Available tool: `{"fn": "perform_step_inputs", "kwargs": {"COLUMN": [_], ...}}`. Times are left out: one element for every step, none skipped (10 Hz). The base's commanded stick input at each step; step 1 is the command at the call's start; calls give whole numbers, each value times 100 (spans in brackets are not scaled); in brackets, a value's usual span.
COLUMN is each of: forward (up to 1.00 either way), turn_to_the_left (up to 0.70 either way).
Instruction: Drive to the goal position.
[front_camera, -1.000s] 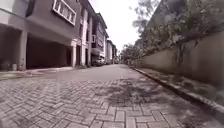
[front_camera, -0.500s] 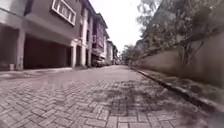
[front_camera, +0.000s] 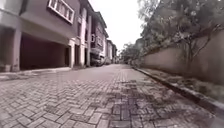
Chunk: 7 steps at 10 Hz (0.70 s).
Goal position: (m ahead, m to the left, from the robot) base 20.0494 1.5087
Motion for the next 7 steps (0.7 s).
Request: {"fn": "perform_step_inputs", "kwargs": {"forward": [50,50,50,50,50,50,50], "turn_to_the_left": [0,0,0,0,0,0,-22]}}
